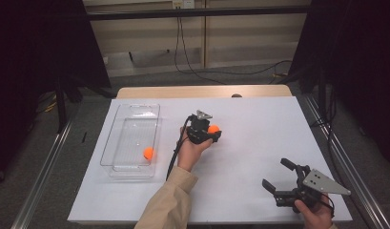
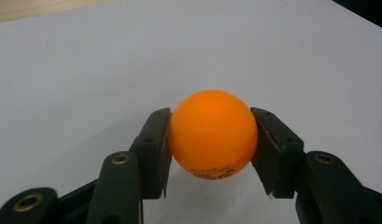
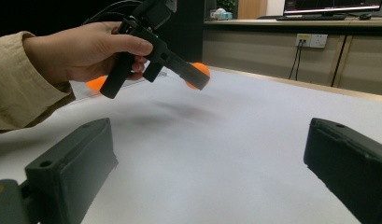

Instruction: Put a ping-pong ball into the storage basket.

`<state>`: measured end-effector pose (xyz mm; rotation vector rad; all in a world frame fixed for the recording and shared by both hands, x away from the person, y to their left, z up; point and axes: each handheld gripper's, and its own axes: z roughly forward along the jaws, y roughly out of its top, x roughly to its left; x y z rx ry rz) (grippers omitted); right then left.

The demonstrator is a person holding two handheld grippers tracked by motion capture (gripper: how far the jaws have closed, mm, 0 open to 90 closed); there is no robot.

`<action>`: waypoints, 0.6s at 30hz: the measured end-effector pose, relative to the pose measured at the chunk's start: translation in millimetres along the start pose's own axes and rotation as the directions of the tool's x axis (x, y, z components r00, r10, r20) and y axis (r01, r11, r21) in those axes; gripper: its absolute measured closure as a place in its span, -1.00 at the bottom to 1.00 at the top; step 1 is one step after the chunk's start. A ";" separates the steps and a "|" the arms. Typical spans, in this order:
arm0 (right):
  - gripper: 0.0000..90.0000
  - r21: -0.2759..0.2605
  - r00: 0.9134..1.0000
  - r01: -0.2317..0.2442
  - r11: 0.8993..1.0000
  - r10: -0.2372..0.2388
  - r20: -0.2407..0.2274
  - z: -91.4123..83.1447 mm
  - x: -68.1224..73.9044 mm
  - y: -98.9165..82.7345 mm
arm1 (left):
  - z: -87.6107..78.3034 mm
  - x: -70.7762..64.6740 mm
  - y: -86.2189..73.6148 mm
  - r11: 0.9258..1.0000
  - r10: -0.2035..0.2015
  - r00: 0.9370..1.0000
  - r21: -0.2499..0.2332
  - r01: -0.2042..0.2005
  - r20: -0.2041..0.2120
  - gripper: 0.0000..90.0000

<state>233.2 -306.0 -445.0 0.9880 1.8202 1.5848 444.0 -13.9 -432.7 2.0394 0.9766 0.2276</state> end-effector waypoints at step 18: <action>-0.97 0.003 1.000 0.000 1.000 0.000 -0.001 0.2 0.3 0.0 | -11.1 5.2 -4.8 1.000 -0.001 1.000 0.010 0.002 -0.011 0.13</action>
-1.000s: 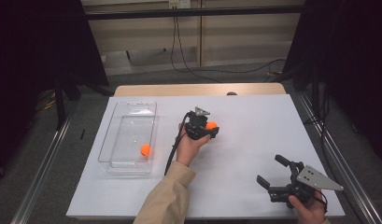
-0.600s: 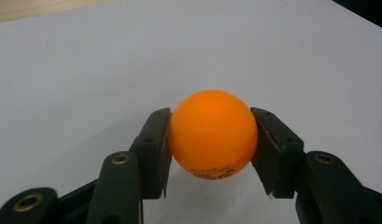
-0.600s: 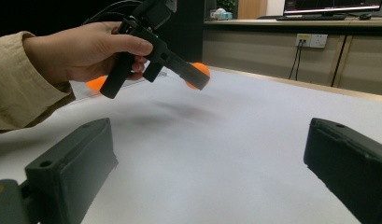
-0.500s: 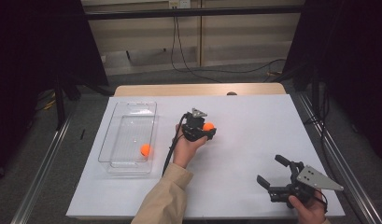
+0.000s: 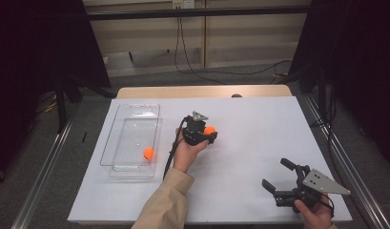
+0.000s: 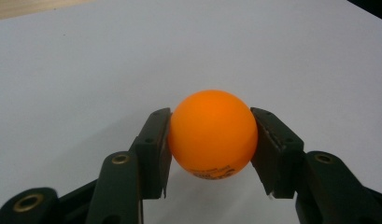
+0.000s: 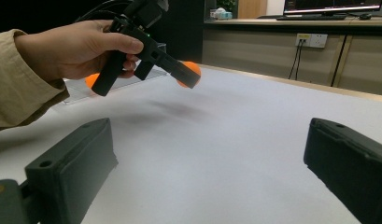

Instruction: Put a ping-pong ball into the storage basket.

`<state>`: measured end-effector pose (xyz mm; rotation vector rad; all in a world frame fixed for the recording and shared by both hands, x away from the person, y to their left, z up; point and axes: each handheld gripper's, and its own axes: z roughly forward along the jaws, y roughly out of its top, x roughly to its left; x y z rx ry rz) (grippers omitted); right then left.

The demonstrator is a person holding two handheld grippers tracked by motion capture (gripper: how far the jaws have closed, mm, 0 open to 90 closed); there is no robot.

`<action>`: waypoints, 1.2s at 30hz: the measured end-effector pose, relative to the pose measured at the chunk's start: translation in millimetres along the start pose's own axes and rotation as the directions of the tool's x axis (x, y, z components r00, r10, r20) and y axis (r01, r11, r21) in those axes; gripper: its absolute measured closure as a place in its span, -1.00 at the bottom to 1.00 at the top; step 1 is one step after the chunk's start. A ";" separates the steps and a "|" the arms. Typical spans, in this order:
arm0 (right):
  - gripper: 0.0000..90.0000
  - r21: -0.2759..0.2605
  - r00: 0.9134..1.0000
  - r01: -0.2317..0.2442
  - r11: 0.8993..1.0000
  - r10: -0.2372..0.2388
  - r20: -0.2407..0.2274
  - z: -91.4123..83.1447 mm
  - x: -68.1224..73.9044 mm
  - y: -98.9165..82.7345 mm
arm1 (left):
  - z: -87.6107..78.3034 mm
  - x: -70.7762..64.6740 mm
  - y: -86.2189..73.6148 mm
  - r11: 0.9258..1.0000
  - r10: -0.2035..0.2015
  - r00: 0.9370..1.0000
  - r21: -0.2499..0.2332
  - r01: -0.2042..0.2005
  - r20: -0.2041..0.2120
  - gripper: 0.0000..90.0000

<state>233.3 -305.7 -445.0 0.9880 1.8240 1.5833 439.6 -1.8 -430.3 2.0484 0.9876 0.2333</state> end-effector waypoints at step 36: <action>-0.97 -0.002 1.000 -0.001 1.000 0.001 0.001 -0.3 -0.4 0.2 | -20.6 12.3 -0.1 0.999 -0.032 0.999 0.012 0.032 -0.031 0.13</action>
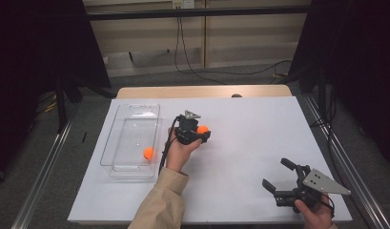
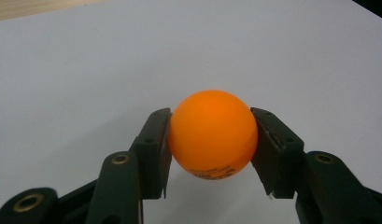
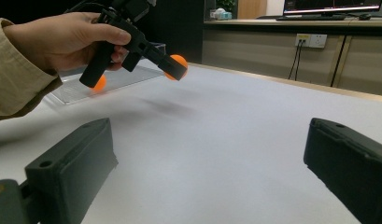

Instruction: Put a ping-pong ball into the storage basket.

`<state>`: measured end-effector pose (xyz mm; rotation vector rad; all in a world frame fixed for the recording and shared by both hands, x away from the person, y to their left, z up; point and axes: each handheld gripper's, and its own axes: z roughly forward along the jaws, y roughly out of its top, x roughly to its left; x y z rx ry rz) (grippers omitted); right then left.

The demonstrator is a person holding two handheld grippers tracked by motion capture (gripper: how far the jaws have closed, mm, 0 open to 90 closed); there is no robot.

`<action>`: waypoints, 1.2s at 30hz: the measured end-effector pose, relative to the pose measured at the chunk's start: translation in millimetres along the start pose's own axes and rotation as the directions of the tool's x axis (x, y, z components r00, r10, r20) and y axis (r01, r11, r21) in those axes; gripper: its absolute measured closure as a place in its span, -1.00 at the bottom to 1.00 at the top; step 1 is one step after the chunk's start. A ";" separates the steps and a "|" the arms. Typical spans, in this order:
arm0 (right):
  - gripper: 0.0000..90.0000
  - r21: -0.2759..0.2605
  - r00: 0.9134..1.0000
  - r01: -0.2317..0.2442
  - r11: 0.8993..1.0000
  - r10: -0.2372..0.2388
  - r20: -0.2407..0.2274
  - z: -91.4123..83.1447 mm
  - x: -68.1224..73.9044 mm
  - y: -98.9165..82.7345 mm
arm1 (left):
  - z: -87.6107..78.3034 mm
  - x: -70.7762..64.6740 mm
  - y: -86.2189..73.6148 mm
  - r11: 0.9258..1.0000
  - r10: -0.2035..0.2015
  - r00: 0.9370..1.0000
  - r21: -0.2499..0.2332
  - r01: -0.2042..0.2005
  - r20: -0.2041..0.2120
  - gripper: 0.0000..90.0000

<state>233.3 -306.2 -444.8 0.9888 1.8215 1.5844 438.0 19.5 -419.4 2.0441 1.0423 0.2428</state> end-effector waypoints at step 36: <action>-0.97 -0.003 1.000 0.002 1.000 -0.002 -0.001 -0.4 0.4 0.3 | -21.5 19.2 2.2 0.999 -0.042 0.999 -0.006 0.042 -0.020 0.13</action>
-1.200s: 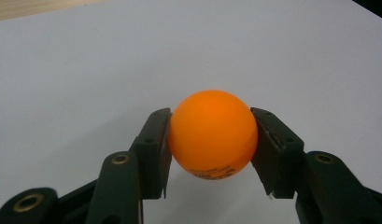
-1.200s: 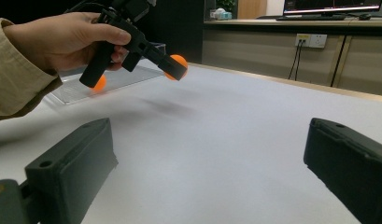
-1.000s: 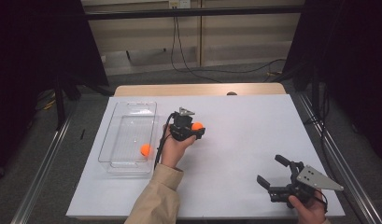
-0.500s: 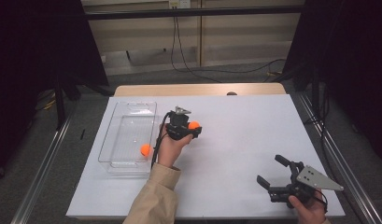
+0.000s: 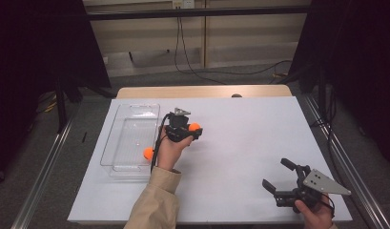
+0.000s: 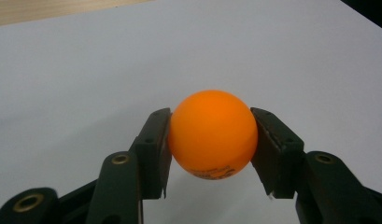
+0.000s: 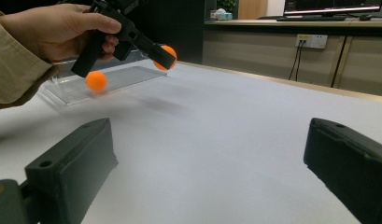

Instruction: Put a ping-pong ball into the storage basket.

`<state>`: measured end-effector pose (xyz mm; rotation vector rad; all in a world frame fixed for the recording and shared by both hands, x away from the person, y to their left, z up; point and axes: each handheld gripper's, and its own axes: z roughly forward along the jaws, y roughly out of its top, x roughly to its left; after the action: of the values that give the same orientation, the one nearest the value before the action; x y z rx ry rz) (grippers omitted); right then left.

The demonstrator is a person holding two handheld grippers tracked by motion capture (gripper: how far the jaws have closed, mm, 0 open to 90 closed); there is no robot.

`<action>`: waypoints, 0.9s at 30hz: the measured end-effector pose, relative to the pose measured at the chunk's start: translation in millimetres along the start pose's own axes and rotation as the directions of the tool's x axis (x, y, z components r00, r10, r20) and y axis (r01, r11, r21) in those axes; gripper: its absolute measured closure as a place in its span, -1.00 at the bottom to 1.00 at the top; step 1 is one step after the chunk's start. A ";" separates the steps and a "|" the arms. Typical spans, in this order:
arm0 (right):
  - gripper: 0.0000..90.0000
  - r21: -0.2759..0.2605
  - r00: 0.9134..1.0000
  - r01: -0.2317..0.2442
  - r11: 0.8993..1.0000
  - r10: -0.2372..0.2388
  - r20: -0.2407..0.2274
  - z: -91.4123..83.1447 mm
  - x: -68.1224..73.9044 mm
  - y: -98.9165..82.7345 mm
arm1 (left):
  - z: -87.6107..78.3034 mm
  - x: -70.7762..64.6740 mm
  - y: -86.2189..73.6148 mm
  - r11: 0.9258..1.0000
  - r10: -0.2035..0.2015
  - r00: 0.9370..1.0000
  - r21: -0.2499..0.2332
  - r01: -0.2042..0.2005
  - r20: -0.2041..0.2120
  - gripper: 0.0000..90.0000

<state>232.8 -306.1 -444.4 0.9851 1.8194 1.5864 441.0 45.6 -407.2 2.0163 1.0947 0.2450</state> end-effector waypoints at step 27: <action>-0.97 0.001 1.000 0.001 1.000 -0.001 -0.002 0.1 0.3 0.0 | -17.6 17.2 0.5 1.000 -0.023 0.999 -0.009 0.023 -0.028 0.13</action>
<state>232.7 -305.8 -444.4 0.9828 1.8216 1.5869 442.8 68.6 -398.7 1.9972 1.1315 0.2659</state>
